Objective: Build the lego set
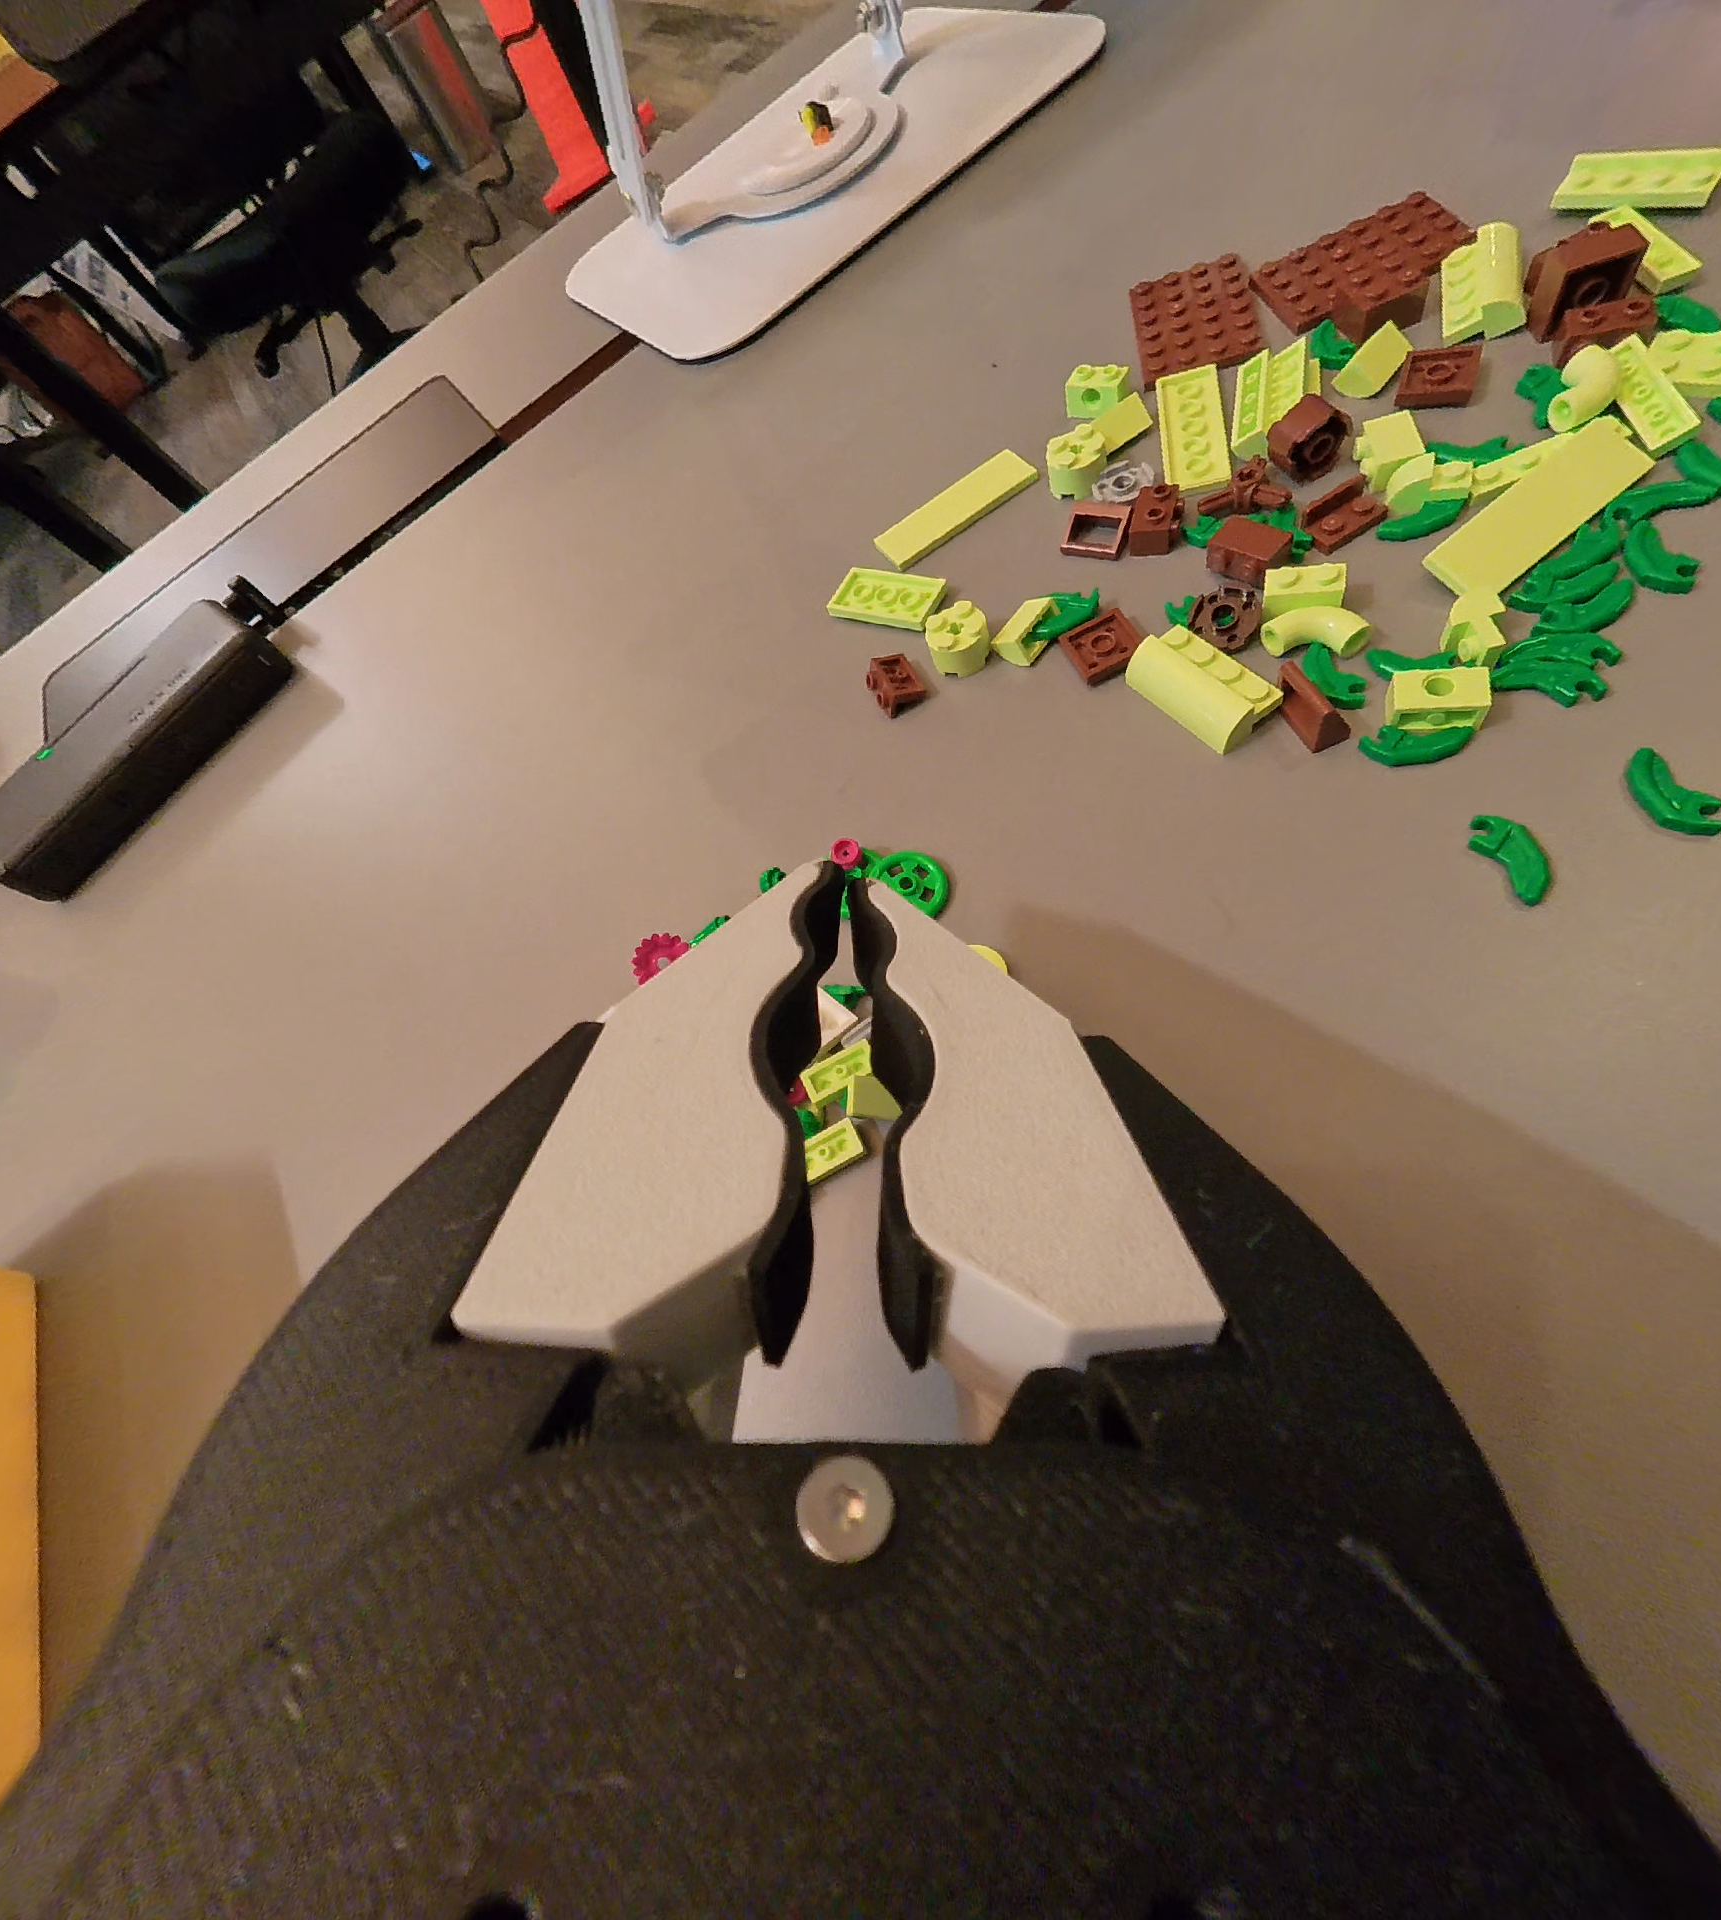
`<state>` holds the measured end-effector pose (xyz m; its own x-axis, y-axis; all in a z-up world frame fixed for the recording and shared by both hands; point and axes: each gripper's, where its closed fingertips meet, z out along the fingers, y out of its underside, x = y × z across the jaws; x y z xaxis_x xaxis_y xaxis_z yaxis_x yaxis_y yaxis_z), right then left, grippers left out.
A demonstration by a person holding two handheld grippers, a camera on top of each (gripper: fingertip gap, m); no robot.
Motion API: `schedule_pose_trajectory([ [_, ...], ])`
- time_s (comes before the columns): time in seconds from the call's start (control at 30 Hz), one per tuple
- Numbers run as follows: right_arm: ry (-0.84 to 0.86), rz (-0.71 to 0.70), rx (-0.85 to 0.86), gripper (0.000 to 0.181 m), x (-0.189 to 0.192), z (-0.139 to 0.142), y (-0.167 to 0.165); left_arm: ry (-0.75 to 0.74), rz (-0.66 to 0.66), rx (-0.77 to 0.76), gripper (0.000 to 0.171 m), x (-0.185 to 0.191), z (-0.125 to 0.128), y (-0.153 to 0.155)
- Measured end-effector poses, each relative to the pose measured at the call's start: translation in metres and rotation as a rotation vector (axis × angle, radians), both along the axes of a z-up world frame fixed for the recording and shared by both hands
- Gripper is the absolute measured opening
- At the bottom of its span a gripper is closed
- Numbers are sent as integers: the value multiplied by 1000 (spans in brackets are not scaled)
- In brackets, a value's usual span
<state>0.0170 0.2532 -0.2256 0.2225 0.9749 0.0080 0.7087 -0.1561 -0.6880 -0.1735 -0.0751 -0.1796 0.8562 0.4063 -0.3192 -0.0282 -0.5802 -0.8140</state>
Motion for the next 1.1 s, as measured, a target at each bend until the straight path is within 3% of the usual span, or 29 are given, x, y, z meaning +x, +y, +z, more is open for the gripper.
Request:
schedule_pose_trajectory([
  [0.4,1,24,0,159,1,0,-1,-20,41,83,4,-7,10,-6],
  [0.67,0,29,0,159,2,0,0,-46,228,262,17,-40,32,-38],
  [0.87,0,34,1,159,2,0,0,-145,277,230,17,-49,18,-48],
  [1.1,0,49,0,159,0,0,0,-279,199,123,16,-43,-5,-32],
])
